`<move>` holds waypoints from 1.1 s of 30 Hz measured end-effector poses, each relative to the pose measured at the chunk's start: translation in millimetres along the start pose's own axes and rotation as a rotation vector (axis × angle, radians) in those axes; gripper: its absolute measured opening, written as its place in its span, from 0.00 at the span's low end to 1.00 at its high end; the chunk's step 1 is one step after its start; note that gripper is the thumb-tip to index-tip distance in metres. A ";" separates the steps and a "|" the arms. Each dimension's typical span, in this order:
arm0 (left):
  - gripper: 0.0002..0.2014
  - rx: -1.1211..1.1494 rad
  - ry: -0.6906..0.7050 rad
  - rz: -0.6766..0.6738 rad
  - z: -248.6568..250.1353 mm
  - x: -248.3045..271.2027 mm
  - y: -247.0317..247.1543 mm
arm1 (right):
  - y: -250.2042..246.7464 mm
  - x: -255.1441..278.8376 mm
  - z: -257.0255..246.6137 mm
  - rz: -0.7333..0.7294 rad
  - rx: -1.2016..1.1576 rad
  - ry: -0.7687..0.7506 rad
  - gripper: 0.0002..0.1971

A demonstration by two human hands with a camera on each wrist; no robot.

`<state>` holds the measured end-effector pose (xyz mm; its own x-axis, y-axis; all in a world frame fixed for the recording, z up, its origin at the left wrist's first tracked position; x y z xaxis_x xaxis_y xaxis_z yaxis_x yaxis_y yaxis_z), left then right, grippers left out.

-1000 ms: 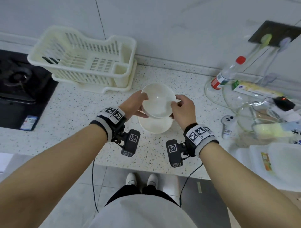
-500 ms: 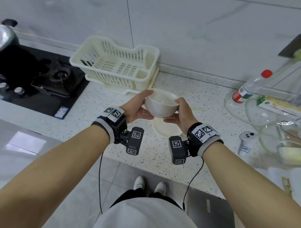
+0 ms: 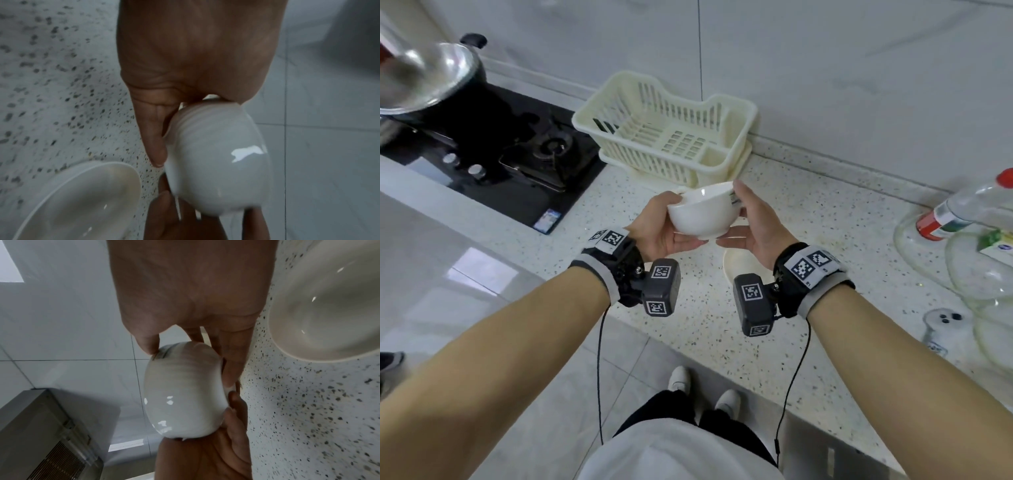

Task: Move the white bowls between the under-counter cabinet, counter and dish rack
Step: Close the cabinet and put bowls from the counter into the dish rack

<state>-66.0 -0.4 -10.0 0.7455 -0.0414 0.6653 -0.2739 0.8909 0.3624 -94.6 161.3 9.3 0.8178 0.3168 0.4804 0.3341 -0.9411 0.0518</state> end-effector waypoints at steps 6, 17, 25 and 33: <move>0.29 -0.244 0.004 -0.046 44.2 -2.7 -4.5 | 4.4 -26.1 -16.9 0.120 -0.026 0.058 0.16; 0.18 -0.364 0.256 0.164 172.2 -81.5 -14.0 | 14.5 -106.8 -89.9 0.251 -0.102 -0.043 0.19; 0.19 -0.675 0.185 0.240 218.8 -210.4 -58.1 | 20.5 -190.2 -89.1 0.519 0.105 -0.129 0.12; 0.21 -0.808 0.061 0.098 192.2 -276.3 -63.5 | 23.4 -203.6 -65.5 0.572 0.237 -0.098 0.12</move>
<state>-371.3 -132.5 -91.4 0.7792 0.0577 0.6241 0.1658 0.9413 -0.2940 -283.9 67.0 -30.0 0.9335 -0.2093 0.2913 -0.0834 -0.9165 -0.3912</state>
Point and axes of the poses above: each hand's wrist, its own x-axis away from the middle knuckle, its own y-axis out of the palm, z = x × y, the point moved 5 cm from there along -x, towards the middle knuckle, and after that the axes turned 9 degrees about x, right-handed, at the moved point
